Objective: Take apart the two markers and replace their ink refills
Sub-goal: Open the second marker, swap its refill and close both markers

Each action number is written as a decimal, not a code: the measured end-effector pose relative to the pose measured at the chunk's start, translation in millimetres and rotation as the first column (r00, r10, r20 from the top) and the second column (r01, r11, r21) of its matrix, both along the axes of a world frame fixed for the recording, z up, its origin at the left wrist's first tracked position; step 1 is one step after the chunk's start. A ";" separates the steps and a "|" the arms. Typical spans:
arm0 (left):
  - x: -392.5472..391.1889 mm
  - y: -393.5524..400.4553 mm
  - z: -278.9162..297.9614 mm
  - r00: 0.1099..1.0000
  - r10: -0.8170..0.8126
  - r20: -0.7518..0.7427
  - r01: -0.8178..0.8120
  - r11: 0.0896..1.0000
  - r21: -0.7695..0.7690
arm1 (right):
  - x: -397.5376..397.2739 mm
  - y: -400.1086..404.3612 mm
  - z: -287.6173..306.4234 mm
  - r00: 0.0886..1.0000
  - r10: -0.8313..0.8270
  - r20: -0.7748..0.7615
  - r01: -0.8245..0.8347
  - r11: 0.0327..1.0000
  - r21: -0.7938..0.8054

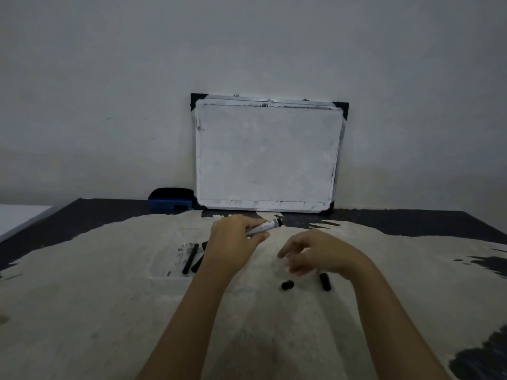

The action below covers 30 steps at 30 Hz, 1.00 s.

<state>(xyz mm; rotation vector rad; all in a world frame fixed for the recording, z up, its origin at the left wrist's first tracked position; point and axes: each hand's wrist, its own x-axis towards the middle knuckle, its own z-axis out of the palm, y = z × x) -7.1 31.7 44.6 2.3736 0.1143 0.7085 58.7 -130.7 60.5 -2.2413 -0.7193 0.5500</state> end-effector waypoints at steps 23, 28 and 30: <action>-1.1 3.1 -0.5 1.000 0.010 -0.019 -0.009 0.999 0.042 | 5.3 3.1 -5.4 0.948 -0.201 -0.248 0.312 0.754 0.578; -0.2 0.4 1.5 1.000 -0.014 0.011 0.014 1.000 0.002 | 9.1 2.7 0.9 0.940 -0.162 -0.302 0.335 0.619 0.711; 0.0 -1.3 2.2 0.999 -0.036 0.035 0.036 0.999 -0.017 | 10.6 3.4 -0.5 0.943 -0.173 -0.283 0.328 0.614 0.718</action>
